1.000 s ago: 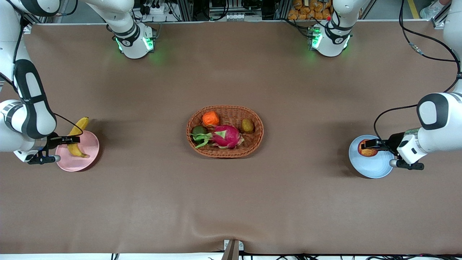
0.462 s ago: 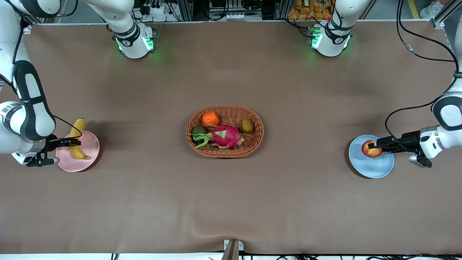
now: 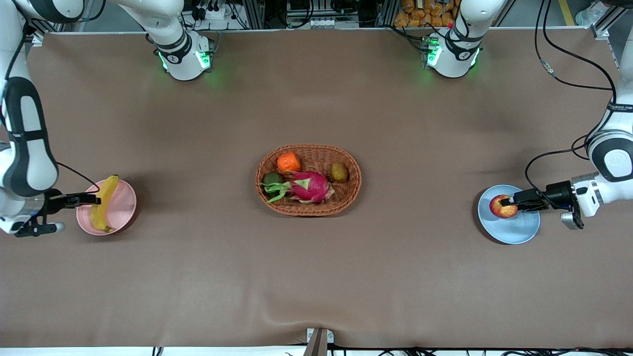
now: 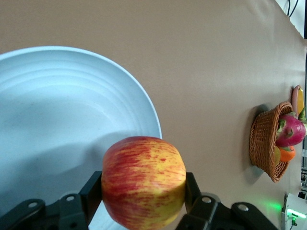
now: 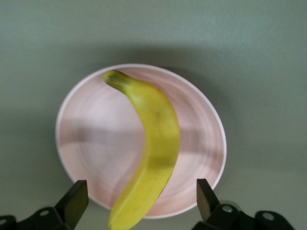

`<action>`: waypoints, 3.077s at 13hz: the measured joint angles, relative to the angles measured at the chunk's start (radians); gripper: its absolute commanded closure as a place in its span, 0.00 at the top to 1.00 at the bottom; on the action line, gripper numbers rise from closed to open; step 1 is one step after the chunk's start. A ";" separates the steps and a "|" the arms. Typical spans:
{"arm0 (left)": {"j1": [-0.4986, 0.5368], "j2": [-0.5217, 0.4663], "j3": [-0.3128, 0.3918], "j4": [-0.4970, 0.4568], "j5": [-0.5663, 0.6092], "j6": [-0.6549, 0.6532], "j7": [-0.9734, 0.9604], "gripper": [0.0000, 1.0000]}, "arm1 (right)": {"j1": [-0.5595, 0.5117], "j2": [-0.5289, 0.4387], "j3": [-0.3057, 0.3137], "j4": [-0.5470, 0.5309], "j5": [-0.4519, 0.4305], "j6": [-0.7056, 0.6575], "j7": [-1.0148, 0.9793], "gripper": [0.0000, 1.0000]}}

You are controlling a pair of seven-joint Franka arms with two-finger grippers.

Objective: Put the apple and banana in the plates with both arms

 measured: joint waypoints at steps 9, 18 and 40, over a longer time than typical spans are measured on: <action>0.011 0.057 0.015 0.033 -0.007 -0.006 0.041 1.00 | 0.112 -0.389 0.007 0.028 0.000 -0.218 0.006 1.00; 0.019 0.061 0.017 0.108 -0.038 -0.085 0.087 1.00 | 0.273 -0.589 -0.007 -0.009 0.020 -0.414 0.411 1.00; -0.046 -0.548 -0.420 0.225 0.515 -0.498 -0.848 1.00 | 0.330 -0.636 -0.106 0.070 -0.004 -0.505 0.407 1.00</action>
